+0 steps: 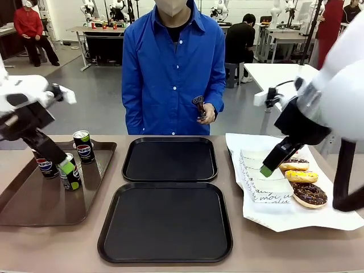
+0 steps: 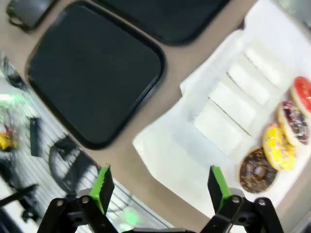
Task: Set up donuts and drinks on trays.
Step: Pick up one Pepsi coke and place it on the Flat Tray.
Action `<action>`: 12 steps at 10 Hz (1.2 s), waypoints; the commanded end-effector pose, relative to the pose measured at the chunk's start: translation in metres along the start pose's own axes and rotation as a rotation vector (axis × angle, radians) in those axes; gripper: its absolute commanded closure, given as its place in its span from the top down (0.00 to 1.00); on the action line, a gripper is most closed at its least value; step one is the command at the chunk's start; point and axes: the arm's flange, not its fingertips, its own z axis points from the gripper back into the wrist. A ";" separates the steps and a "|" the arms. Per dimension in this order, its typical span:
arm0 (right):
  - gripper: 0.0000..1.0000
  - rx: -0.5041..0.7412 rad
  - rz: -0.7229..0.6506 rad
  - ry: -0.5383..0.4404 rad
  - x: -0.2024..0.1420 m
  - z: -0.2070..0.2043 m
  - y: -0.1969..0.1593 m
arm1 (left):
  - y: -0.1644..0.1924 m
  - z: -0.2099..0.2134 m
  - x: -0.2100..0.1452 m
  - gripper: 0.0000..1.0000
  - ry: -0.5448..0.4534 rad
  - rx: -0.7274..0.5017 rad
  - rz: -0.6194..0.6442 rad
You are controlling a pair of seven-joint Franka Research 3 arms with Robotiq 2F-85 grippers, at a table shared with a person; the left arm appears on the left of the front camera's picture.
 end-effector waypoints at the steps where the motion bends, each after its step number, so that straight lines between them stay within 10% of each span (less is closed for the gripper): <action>1: 1.00 0.446 -0.235 -0.209 -0.048 -0.018 -0.058 | 0.050 0.020 -0.028 1.00 -0.333 -0.534 0.268; 5: 1.00 0.741 -0.501 -0.334 -0.121 -0.015 -0.137 | 0.125 0.039 -0.081 1.00 -0.494 -0.793 0.512; 12: 1.00 0.628 -0.694 -0.443 -0.238 0.048 -0.167 | 0.184 0.072 -0.161 1.00 -0.476 -0.690 0.771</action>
